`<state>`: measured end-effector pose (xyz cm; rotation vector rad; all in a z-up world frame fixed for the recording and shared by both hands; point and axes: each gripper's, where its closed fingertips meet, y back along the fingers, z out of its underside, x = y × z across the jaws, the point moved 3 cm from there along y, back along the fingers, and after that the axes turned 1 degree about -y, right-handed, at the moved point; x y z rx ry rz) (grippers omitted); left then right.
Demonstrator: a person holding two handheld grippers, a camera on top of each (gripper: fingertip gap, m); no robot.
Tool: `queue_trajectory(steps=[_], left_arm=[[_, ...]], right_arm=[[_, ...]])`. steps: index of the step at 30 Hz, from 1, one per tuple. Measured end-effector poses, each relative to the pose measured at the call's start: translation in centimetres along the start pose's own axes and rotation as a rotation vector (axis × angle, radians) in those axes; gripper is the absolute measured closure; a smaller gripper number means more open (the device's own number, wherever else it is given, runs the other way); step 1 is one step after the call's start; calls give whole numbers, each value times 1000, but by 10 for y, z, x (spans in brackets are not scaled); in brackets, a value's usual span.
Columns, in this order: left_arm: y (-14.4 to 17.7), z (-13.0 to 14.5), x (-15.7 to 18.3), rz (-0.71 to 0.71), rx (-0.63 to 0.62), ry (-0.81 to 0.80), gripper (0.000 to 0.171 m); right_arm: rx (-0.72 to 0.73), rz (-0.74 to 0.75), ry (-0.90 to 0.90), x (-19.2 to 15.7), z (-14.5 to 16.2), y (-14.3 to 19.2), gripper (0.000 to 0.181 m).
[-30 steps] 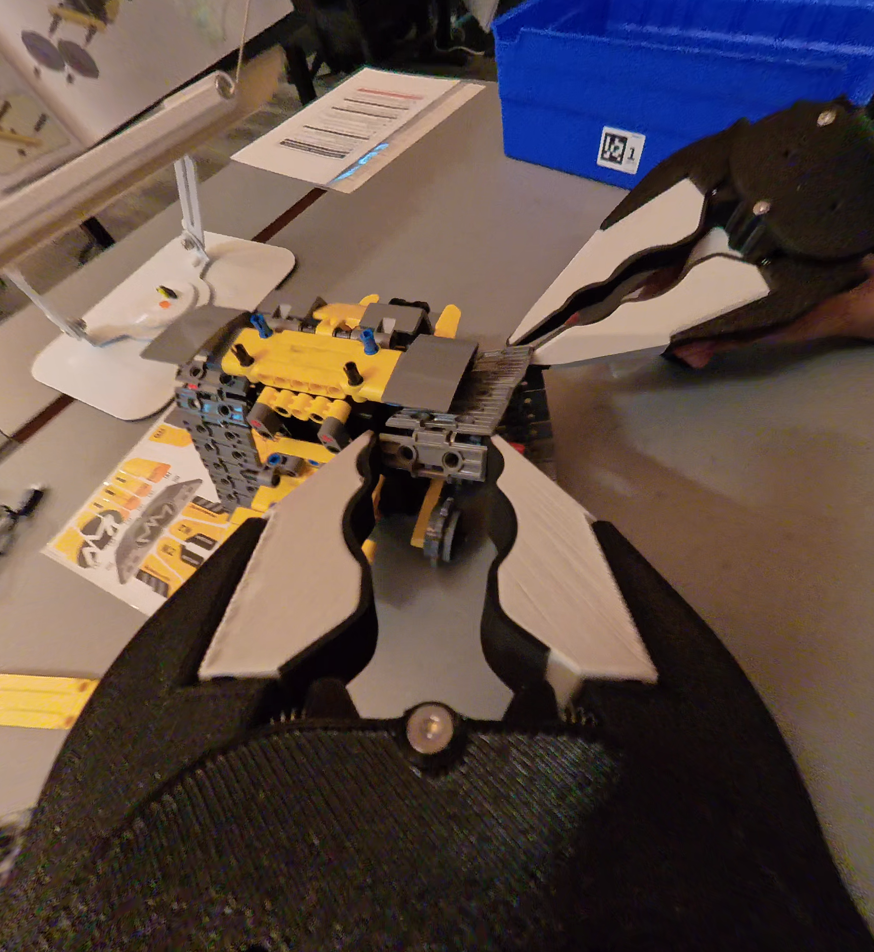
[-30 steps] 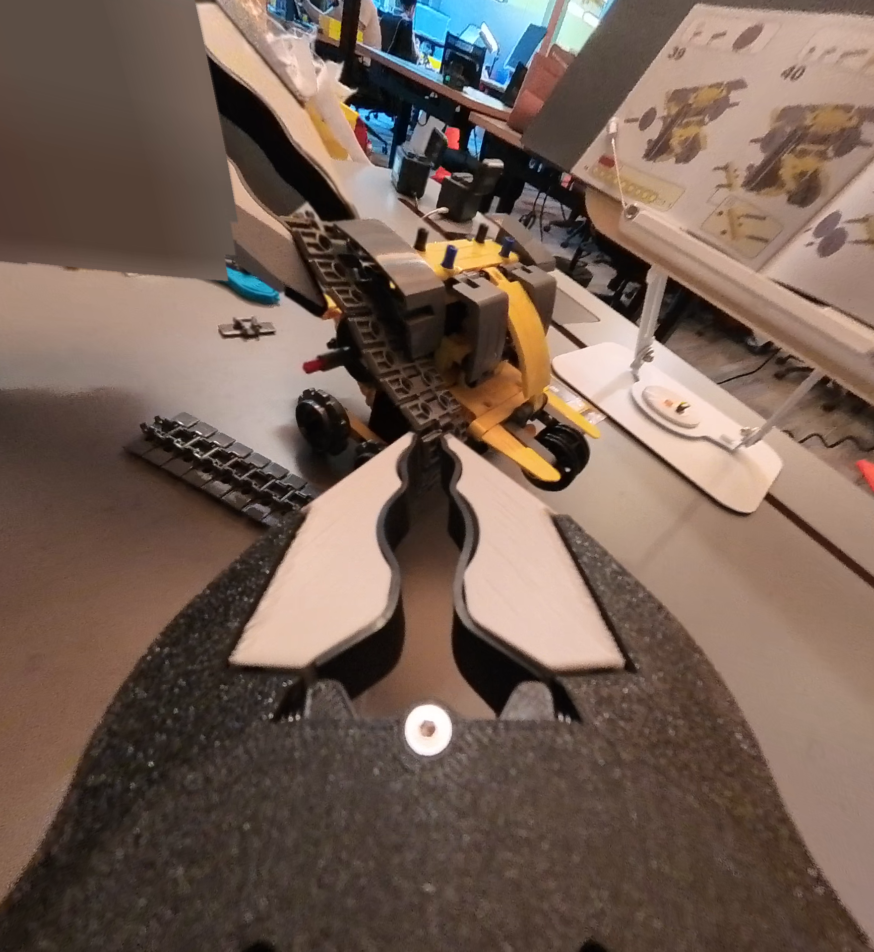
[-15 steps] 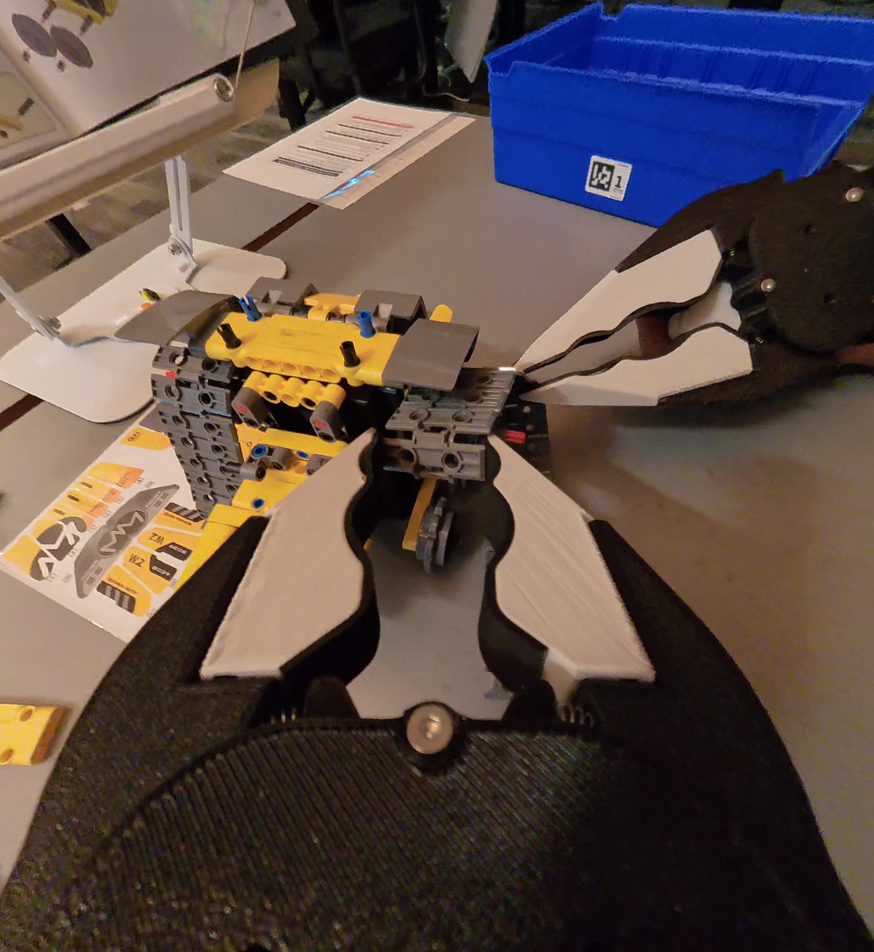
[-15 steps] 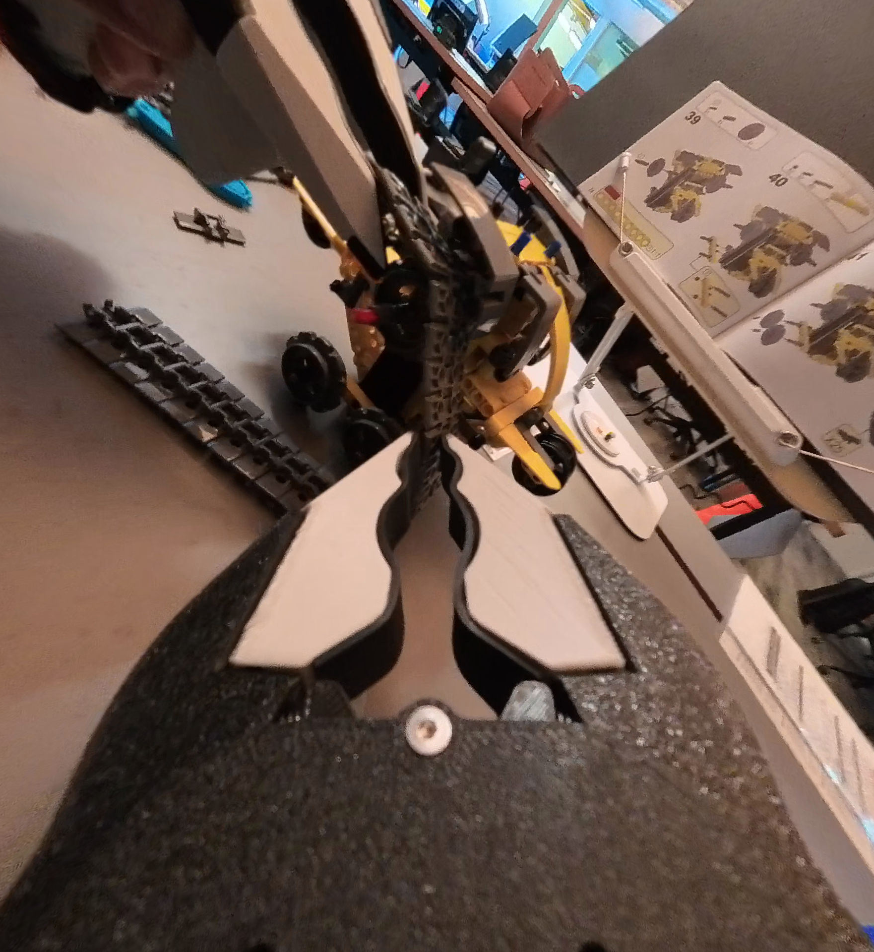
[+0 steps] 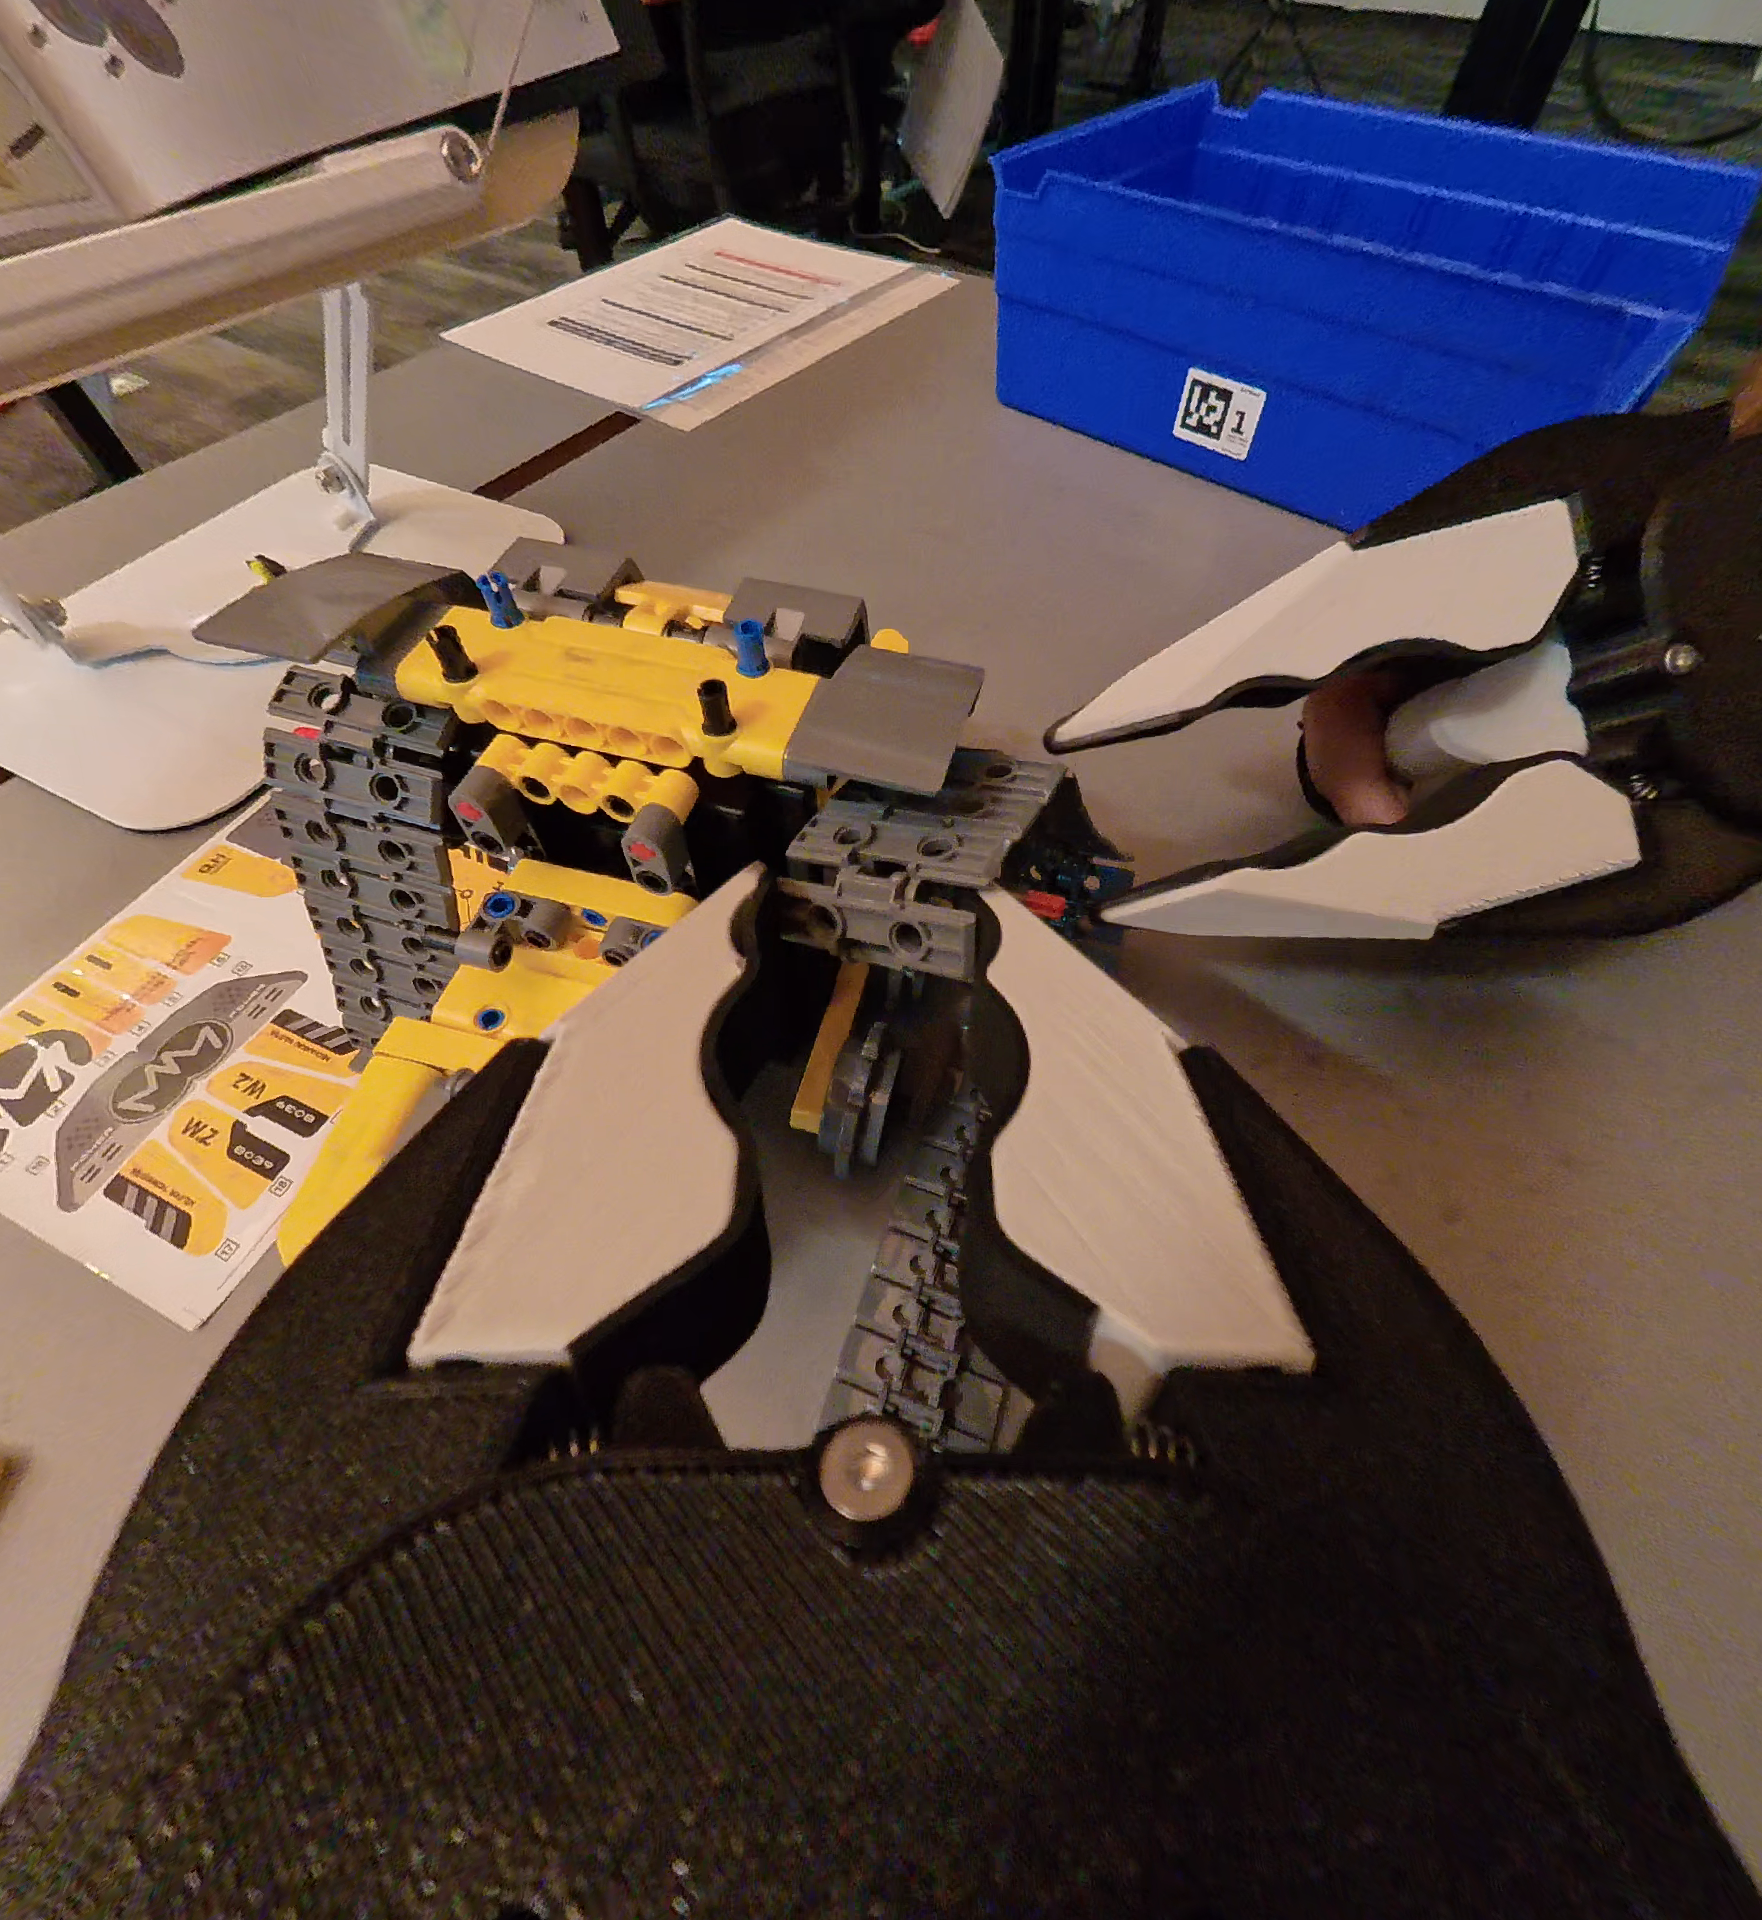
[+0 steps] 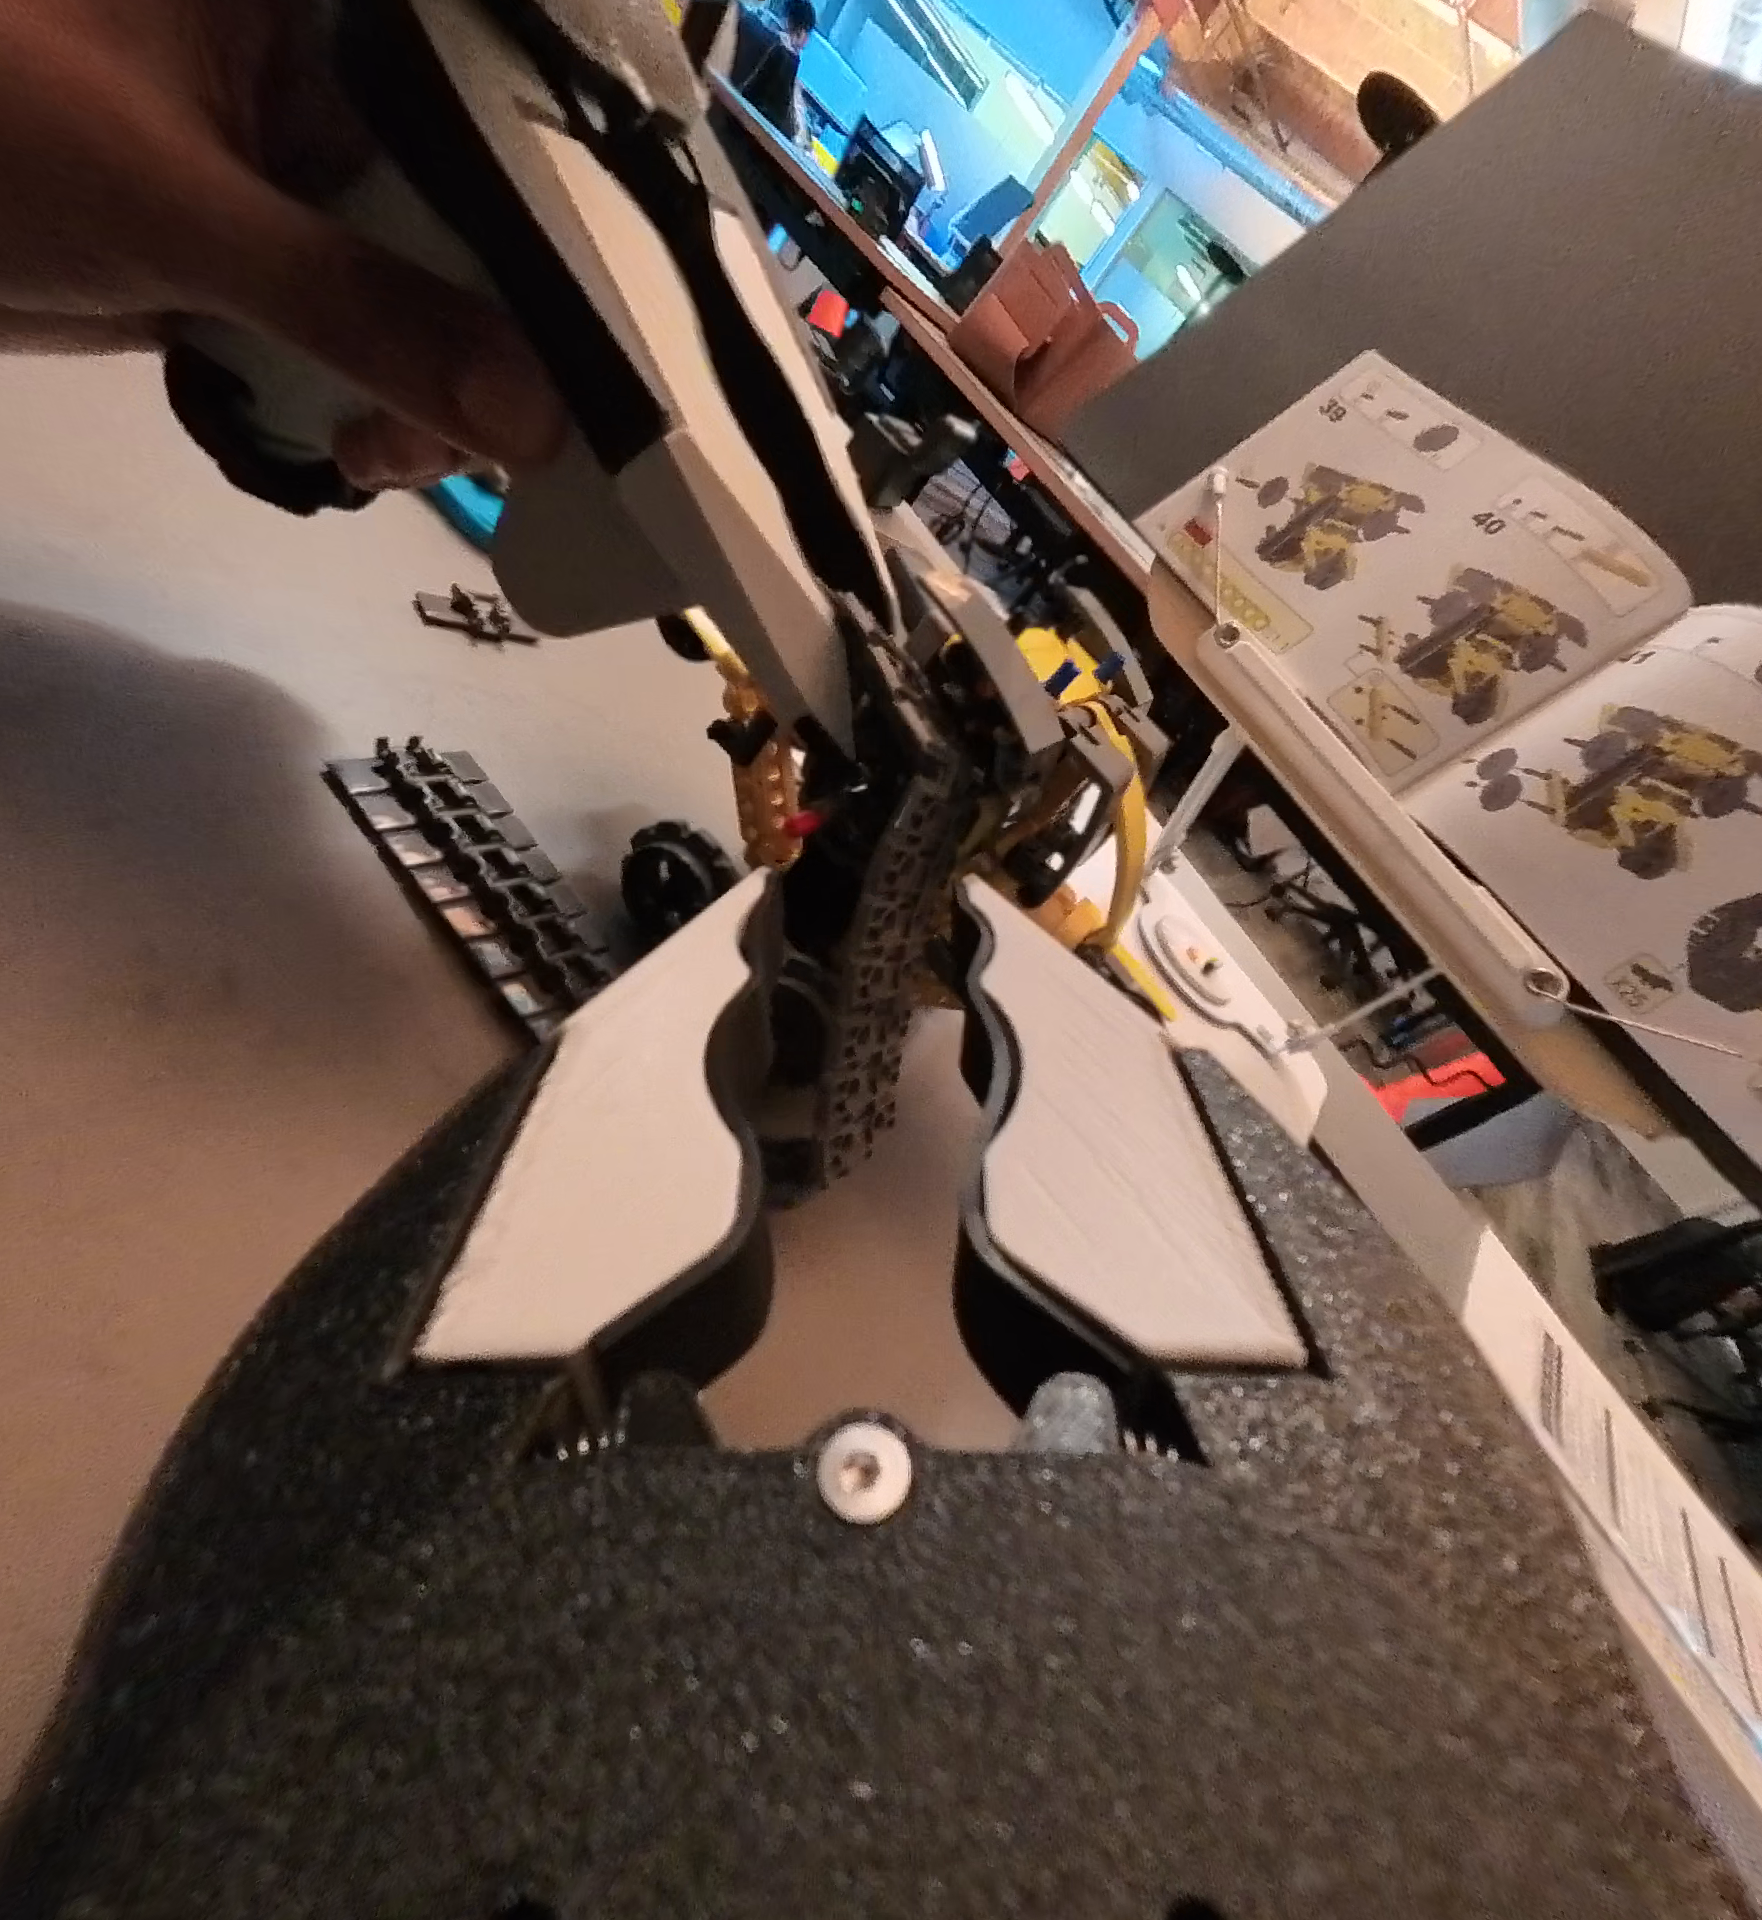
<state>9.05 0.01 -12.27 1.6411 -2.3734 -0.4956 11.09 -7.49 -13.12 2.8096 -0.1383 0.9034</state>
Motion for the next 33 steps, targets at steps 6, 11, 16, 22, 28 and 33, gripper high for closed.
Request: queue_trajectory(steps=[6, 11, 16, 22, 28, 33], left_arm=[[-1, -1, 1, -11, 3, -23, 142], [-2, -1, 2, -37, 1, -65, 142], [-5, 0, 5, -71, 5, -88, 140], [-9, -1, 9, -57, 35, -82, 135], [-6, -1, 8, -60, 52, -84, 136], [-6, -4, 4, -70, 68, -61, 137]], right_arm=[[-73, 52, -32, 10, 1, -6, 166], [-115, 41, 3, 5, 5, -9, 172], [-182, 52, 30, 2, 11, -12, 172], [-182, 83, 8, 17, 13, -9, 175], [-119, 112, 55, 22, 6, -9, 176], [-127, 149, 133, 23, 7, -13, 175]])
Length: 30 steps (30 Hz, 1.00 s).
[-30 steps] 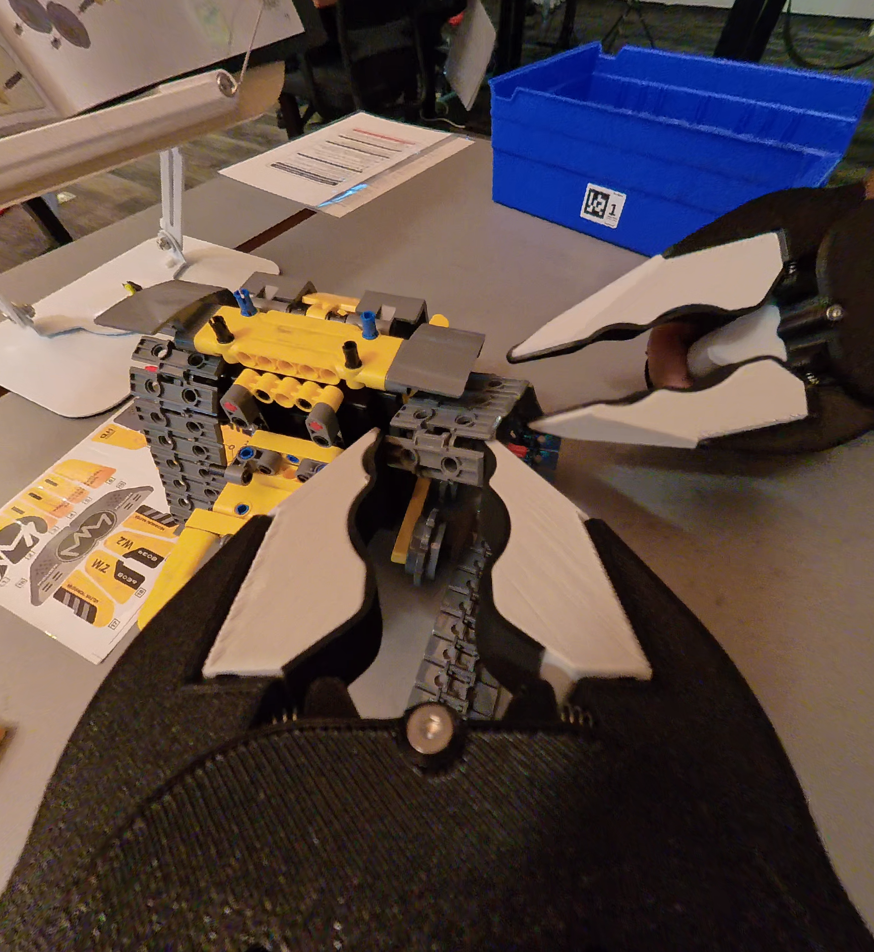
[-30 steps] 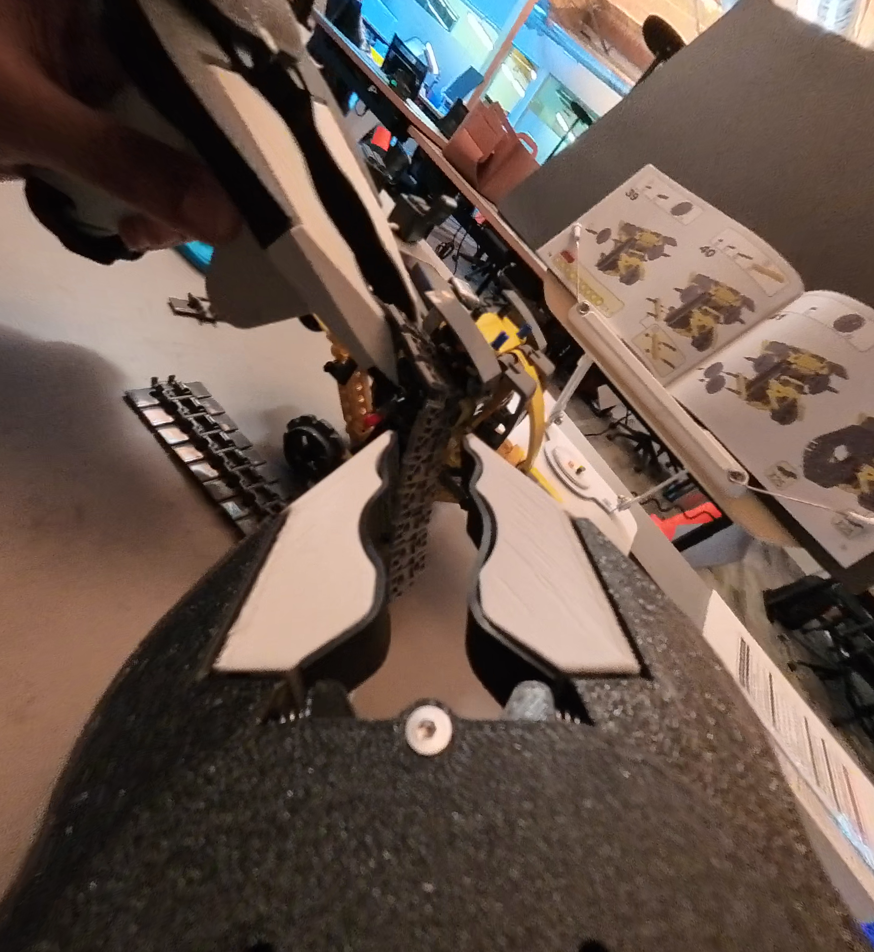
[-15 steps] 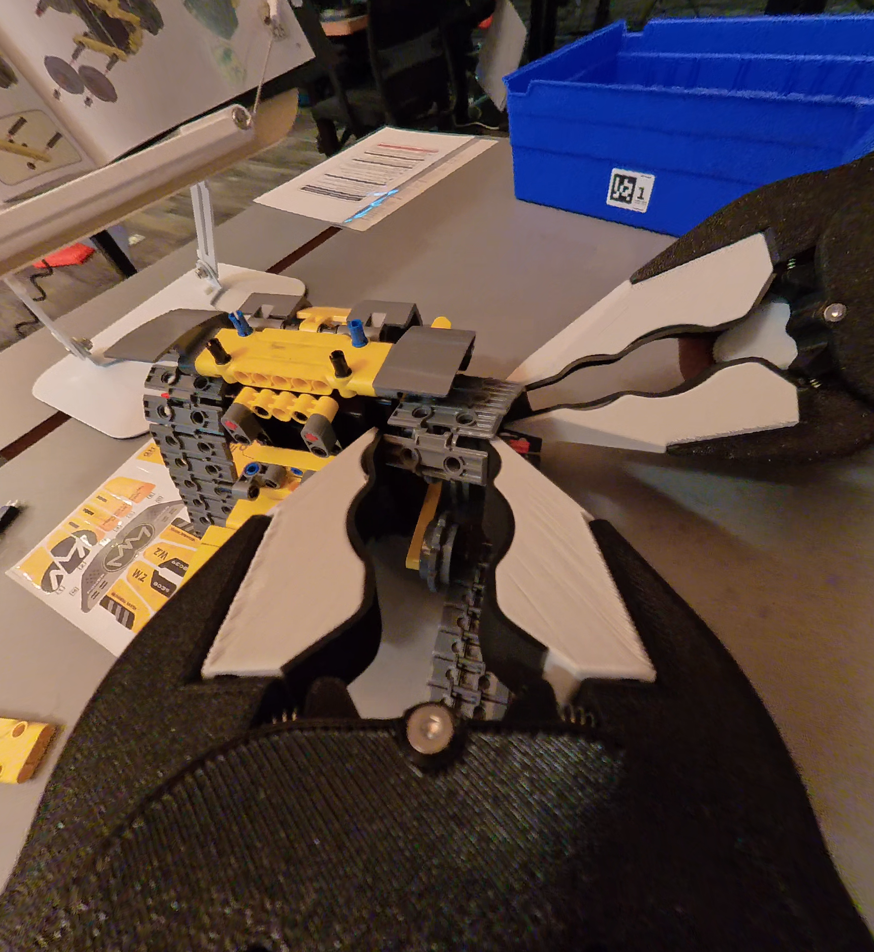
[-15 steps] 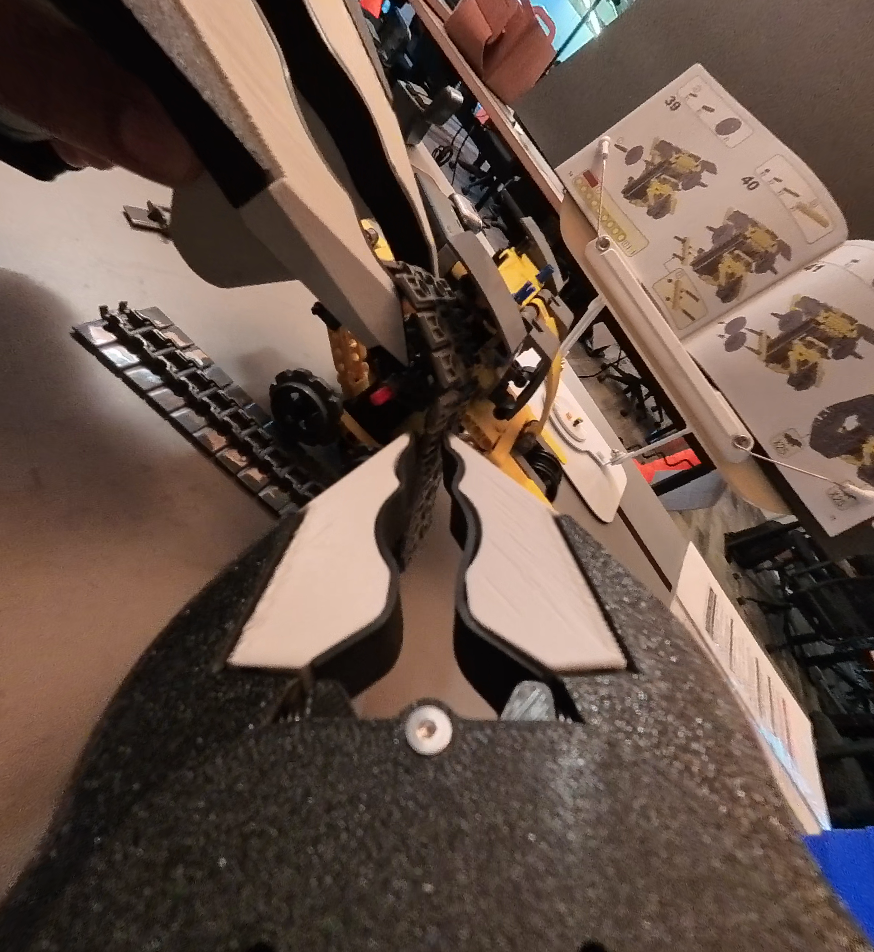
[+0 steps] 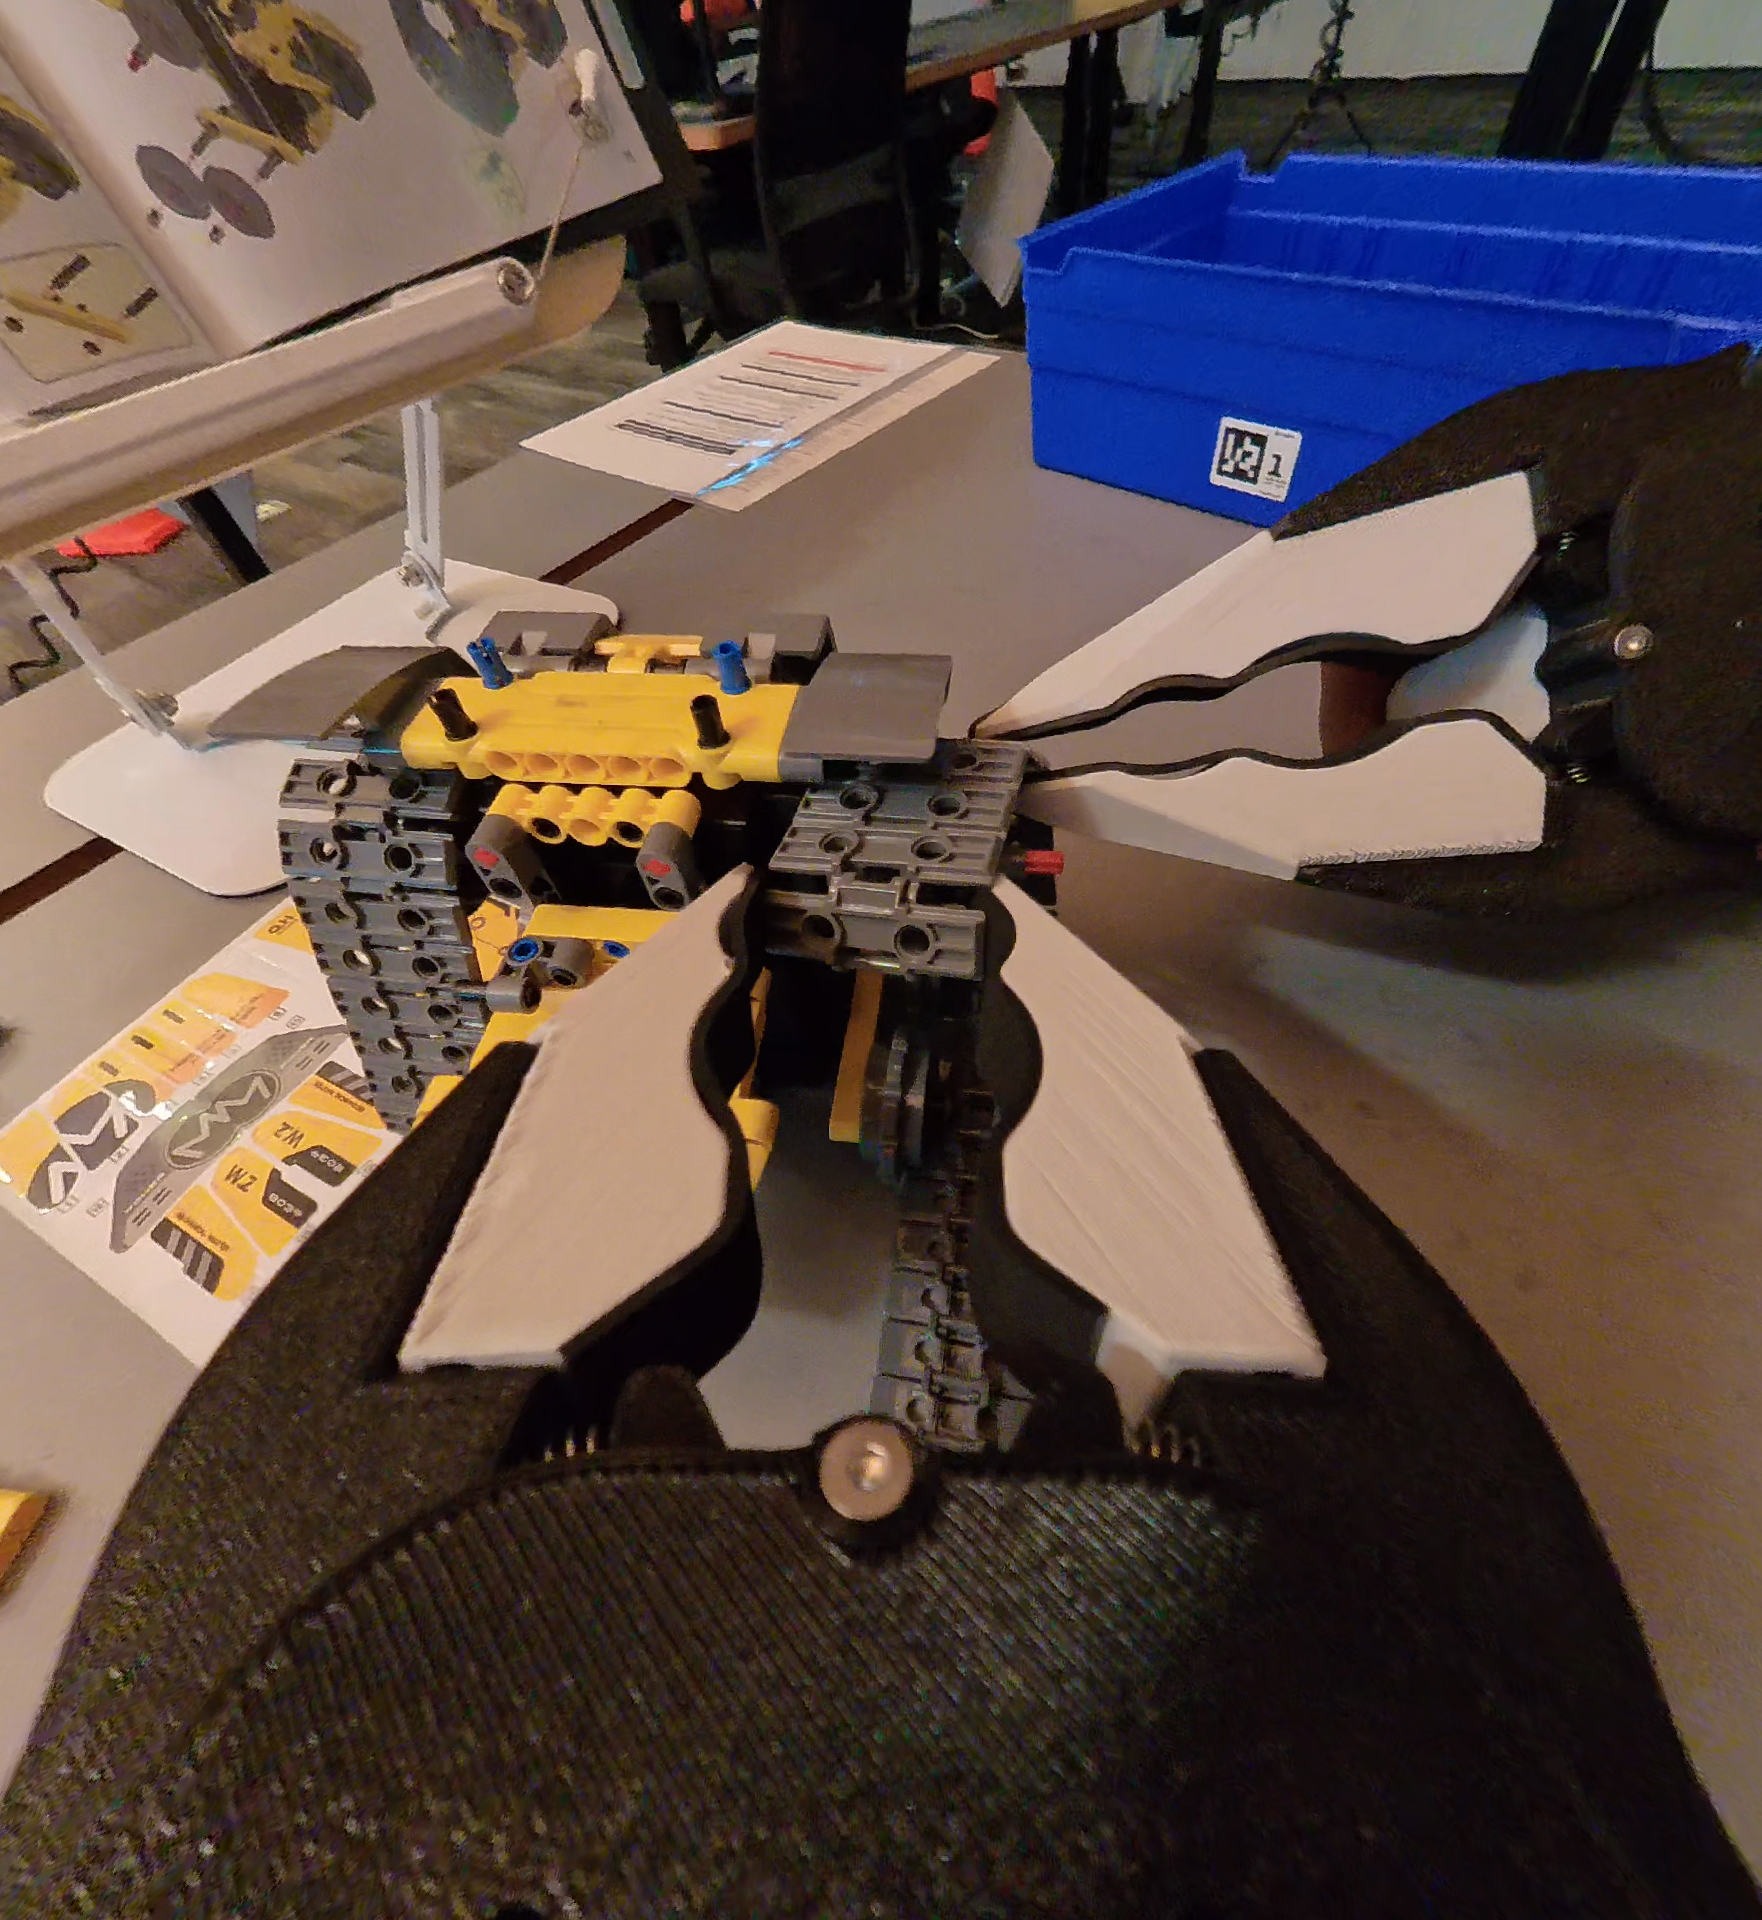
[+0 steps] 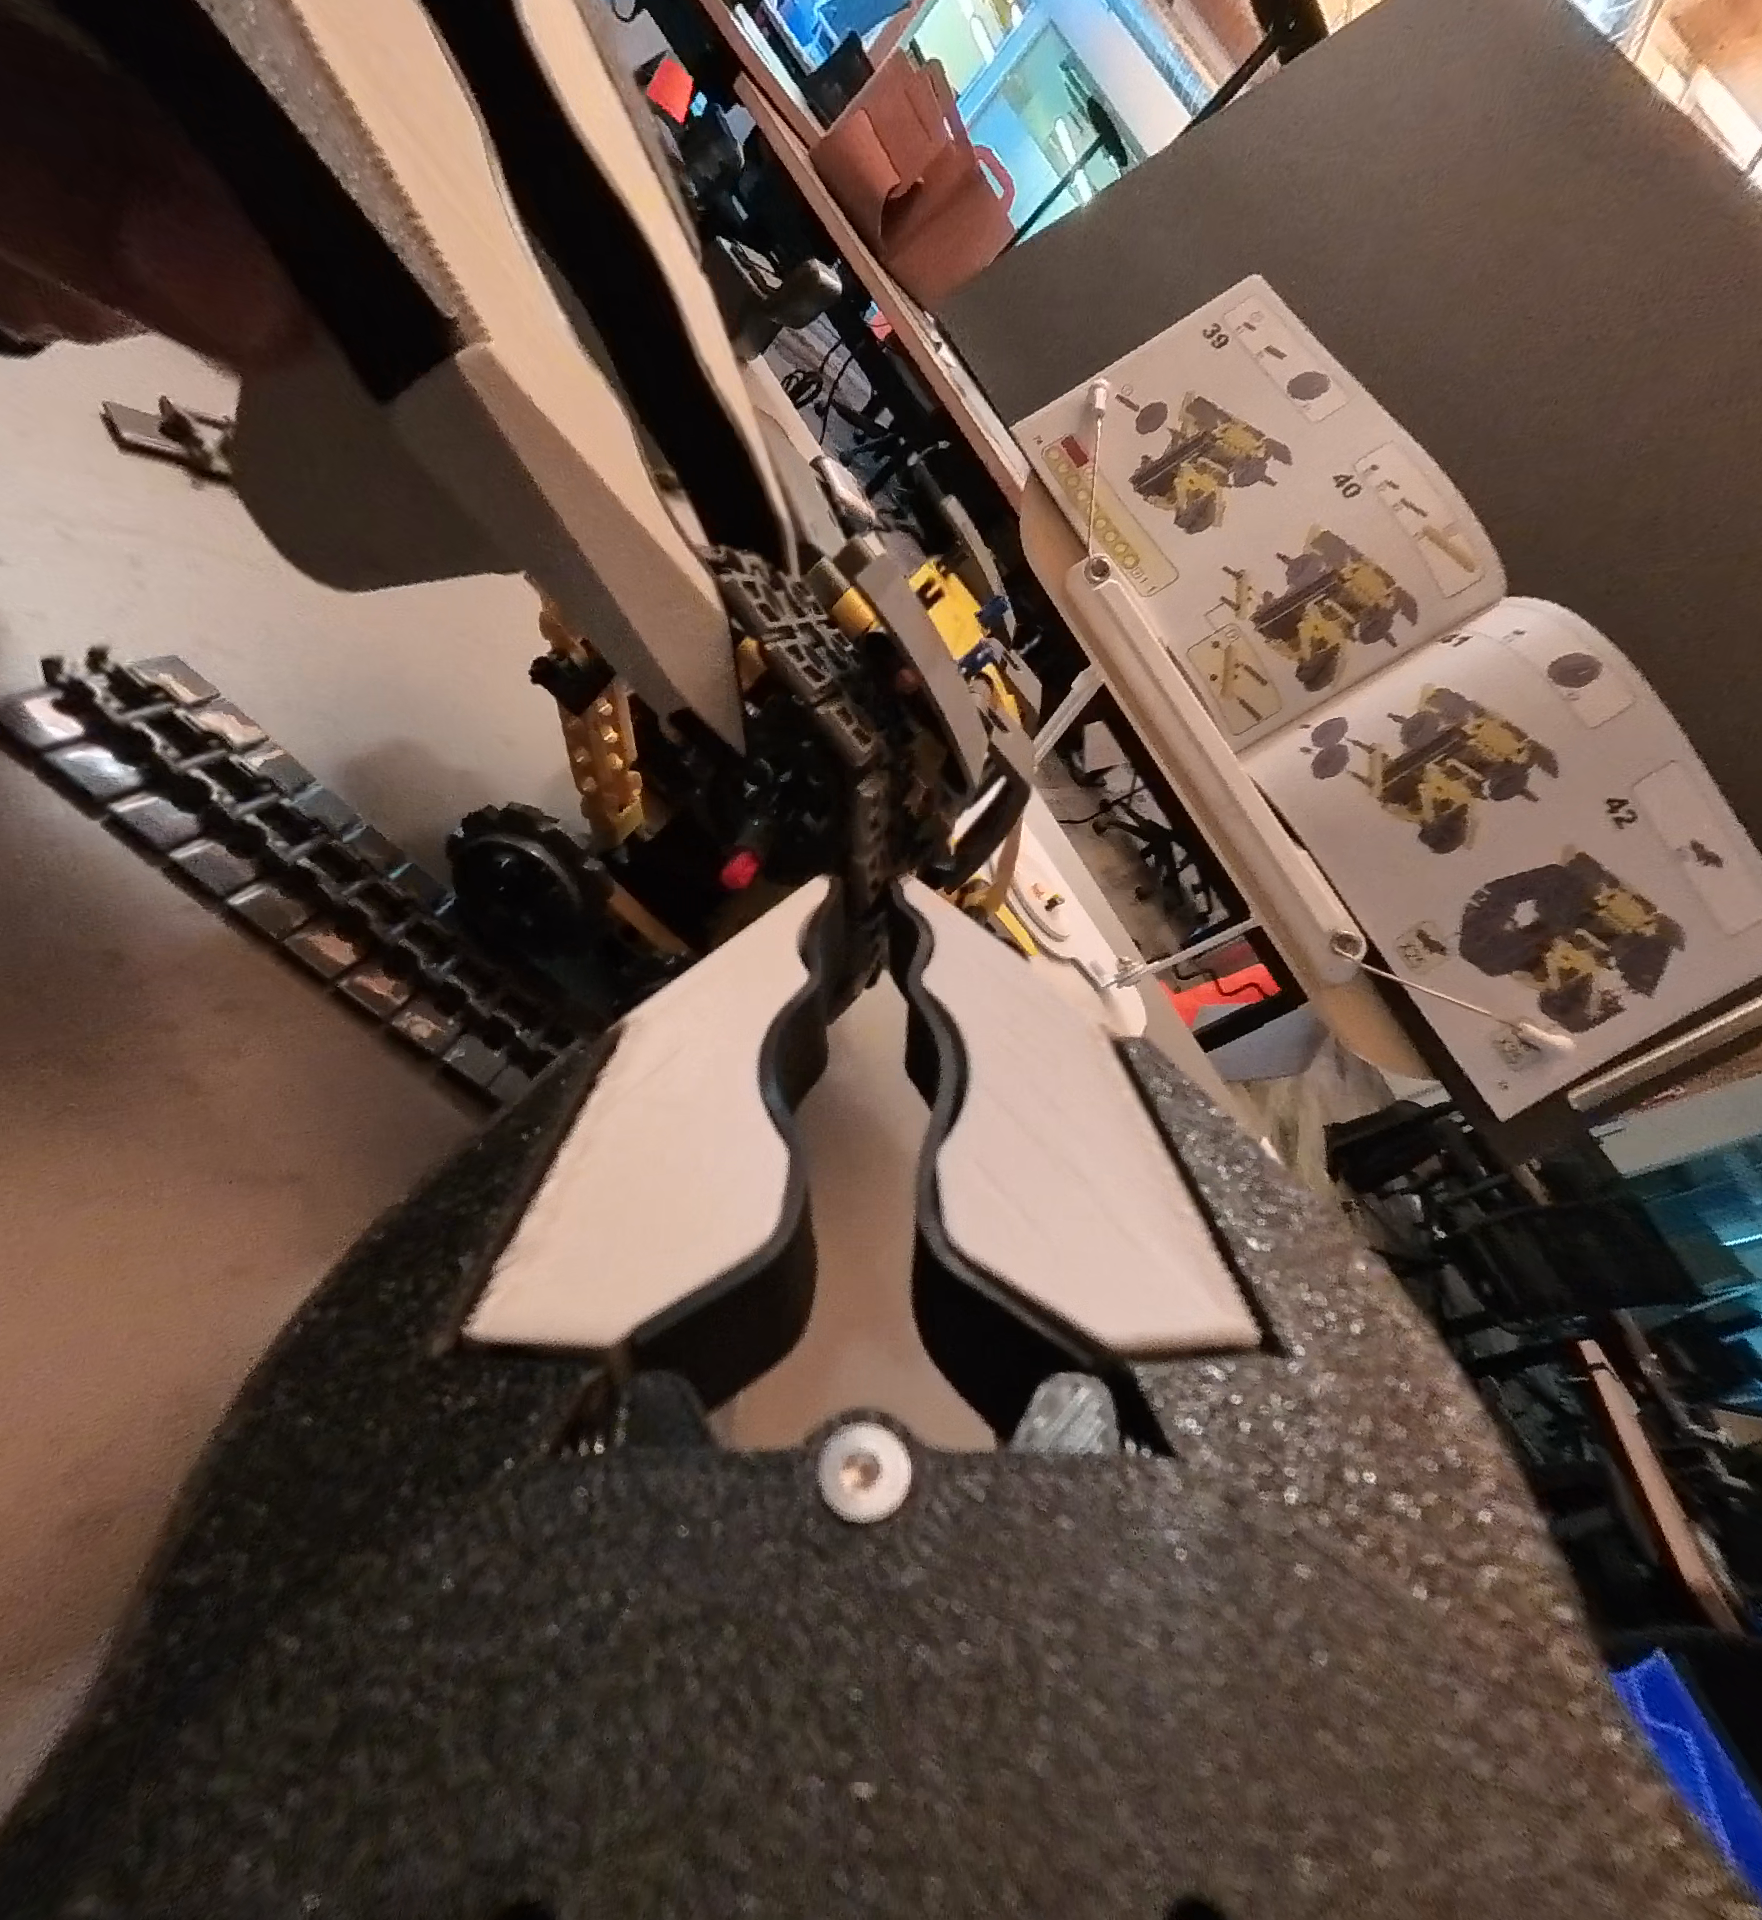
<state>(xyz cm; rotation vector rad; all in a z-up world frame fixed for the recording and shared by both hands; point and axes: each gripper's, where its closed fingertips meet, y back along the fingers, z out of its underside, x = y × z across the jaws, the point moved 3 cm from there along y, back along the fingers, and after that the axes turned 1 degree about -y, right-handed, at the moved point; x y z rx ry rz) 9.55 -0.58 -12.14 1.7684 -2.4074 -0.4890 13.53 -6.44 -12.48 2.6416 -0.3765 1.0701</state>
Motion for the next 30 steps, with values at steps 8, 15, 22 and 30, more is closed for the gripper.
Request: queue_trajectory(steps=[8, 15, 22, 30], left_arm=[[2, -3, -3, -7, 22, 6, 135], [1, -4, -6, -10, 22, 11, 135], [-3, -6, -3, -11, 13, -18, 133], [-8, -7, -4, -7, 11, -19, 133]], right_arm=[[22, -98, -266, 11, -3, -3, 175], [-12, -102, -279, 12, -2, -8, 175], [-34, -97, -333, 12, 6, -11, 175], [-61, -117, -433, 14, 15, -17, 175]])
